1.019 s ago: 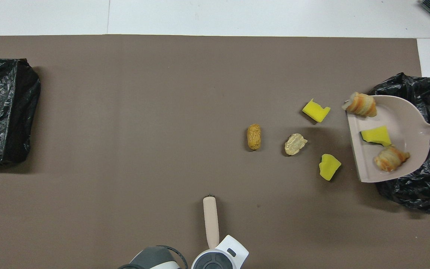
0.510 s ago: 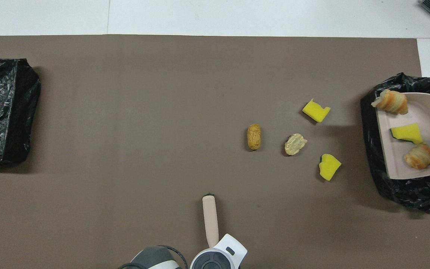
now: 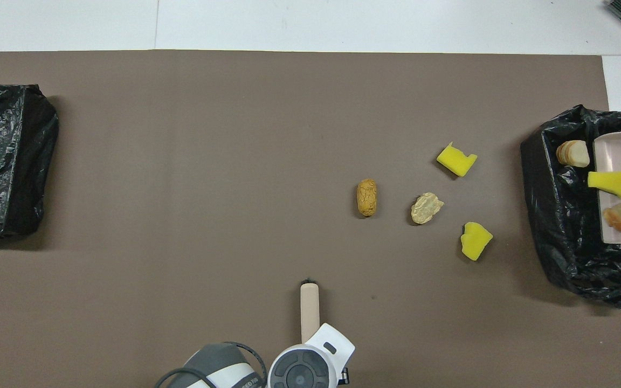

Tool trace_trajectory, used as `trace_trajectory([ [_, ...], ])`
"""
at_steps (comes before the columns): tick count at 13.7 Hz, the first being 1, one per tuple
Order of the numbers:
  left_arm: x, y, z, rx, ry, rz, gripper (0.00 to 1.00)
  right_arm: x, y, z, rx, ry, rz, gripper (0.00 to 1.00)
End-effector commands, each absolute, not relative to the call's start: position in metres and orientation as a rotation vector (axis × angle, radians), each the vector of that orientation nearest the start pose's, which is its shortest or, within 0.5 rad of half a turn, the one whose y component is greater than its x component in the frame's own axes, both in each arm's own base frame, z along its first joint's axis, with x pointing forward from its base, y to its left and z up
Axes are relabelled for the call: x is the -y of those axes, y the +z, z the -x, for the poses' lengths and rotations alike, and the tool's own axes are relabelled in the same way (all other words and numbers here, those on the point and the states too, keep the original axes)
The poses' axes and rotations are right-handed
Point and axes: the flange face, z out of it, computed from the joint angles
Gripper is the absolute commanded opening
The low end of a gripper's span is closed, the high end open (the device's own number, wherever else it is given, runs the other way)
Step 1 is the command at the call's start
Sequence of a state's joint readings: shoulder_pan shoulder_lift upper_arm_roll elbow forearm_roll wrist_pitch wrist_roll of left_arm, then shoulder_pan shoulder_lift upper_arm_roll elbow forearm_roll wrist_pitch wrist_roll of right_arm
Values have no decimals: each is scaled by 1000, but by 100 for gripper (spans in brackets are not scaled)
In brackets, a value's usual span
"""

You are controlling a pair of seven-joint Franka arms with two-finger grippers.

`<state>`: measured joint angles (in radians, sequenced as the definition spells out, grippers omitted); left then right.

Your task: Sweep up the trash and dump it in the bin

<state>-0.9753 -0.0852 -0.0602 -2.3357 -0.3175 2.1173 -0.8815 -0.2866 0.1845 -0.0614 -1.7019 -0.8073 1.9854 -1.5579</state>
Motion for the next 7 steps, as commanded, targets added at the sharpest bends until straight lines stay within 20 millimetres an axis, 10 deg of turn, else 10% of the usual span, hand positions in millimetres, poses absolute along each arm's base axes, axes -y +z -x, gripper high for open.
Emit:
trace_trajectory([
  [1,404,390,-275,4,339,3135,100,252,514,-577,-1715,-833,-1752,0],
  [7,308,463,-423,-119,47,3193,100,262,579,-561,-1773,-848,-1639,0],
])
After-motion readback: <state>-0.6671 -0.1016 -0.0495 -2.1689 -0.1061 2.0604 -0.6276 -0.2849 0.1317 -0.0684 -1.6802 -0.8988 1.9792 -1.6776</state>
